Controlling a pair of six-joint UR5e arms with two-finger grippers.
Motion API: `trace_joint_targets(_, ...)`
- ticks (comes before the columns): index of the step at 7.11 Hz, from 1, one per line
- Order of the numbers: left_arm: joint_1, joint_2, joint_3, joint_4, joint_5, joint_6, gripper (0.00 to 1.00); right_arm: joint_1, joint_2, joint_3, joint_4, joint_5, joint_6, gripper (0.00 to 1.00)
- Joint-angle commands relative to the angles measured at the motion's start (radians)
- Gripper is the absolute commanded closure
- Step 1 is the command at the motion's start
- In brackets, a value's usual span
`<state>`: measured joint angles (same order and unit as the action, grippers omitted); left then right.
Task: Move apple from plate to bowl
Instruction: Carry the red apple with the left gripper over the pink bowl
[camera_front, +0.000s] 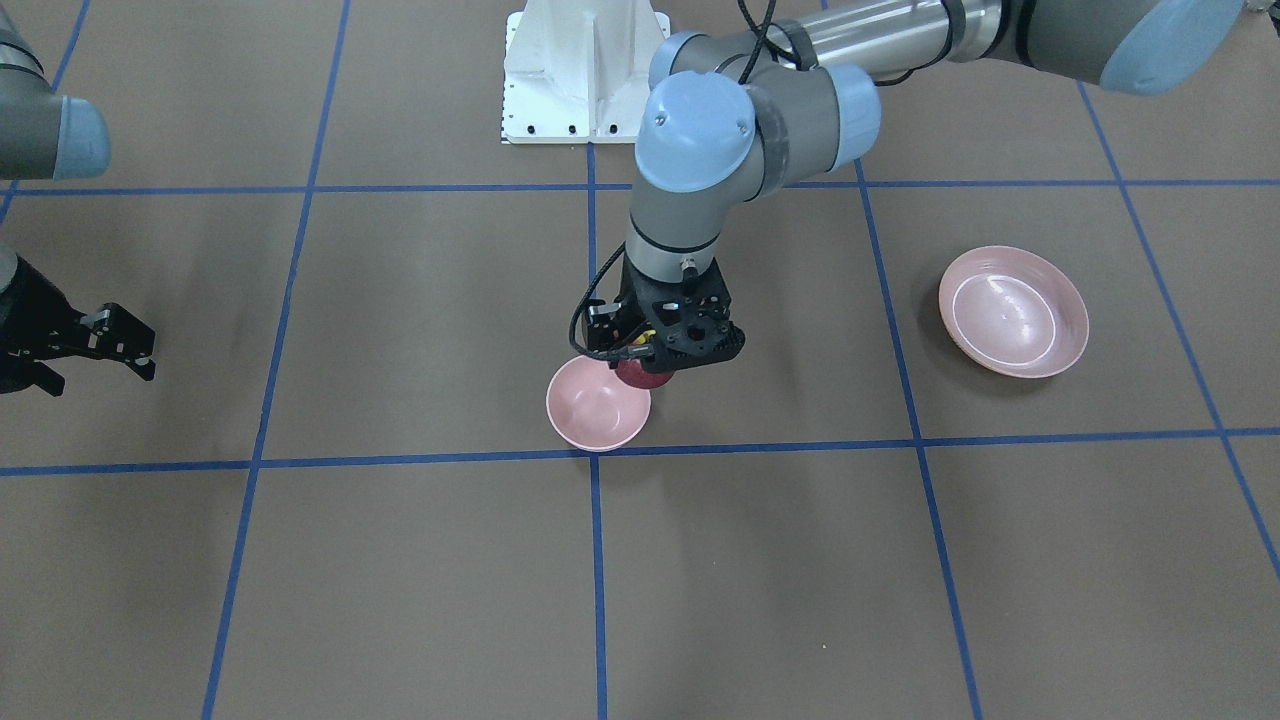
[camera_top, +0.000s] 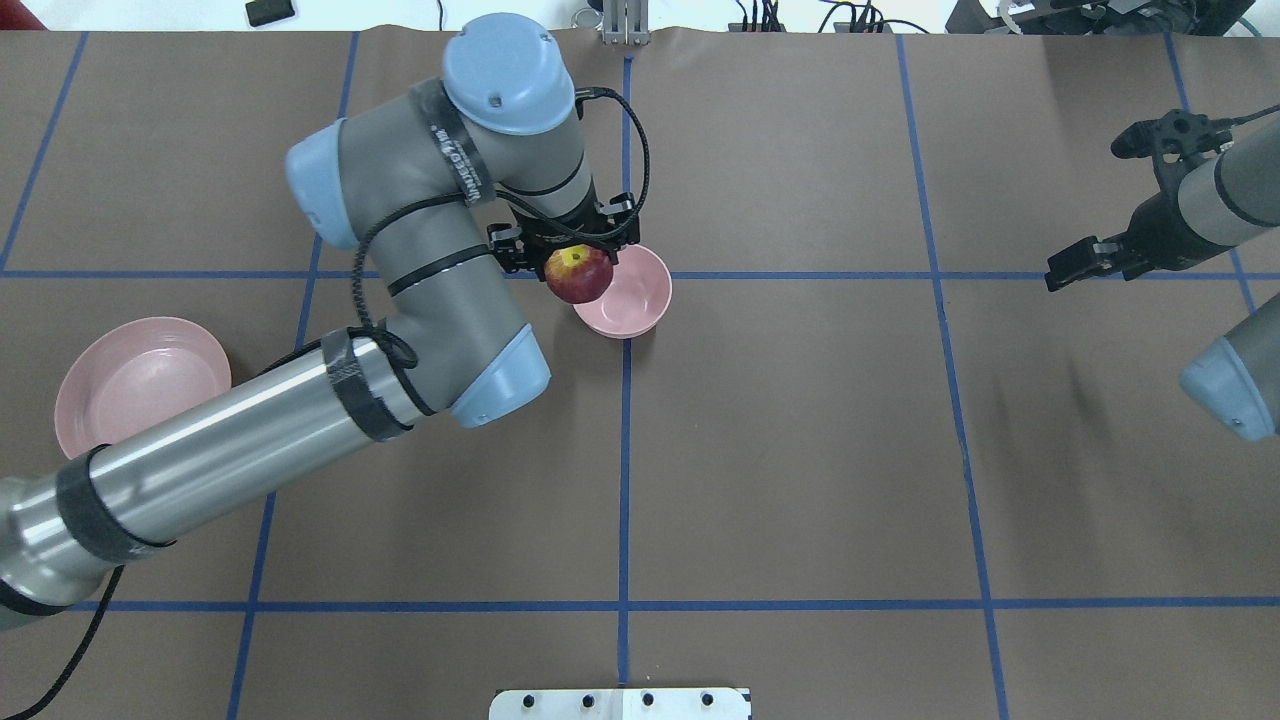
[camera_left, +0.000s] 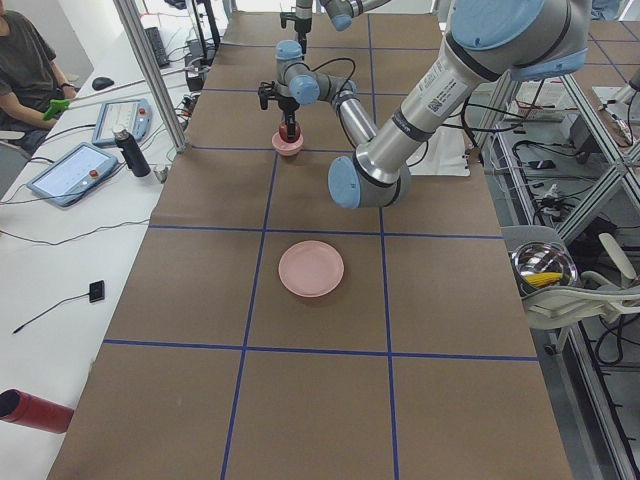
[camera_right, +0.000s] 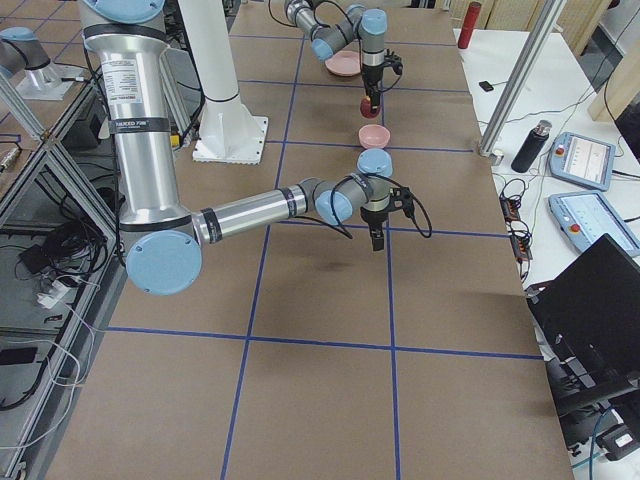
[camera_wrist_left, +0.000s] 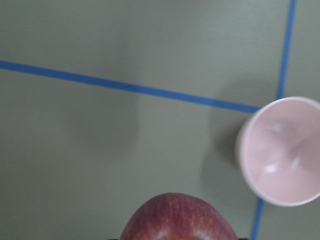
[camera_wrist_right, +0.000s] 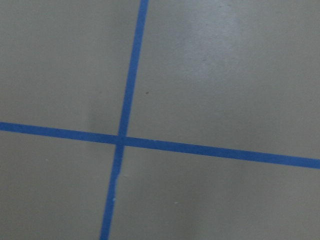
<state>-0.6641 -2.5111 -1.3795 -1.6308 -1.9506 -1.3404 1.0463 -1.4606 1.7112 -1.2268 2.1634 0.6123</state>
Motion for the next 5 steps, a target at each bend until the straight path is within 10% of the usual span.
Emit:
trace_joint_targets(1, 0.026, -0.093, 0.170, -0.110, 0.067, -0.040, 1.00, 0.001, -0.001, 0.001, 0.003, 0.000, -0.002, 0.00)
trace_joint_targets(5, 0.064, -0.071, 0.172, -0.113, 0.091, -0.054, 0.98, 0.000, -0.003, -0.004, 0.003, -0.002, -0.002, 0.00)
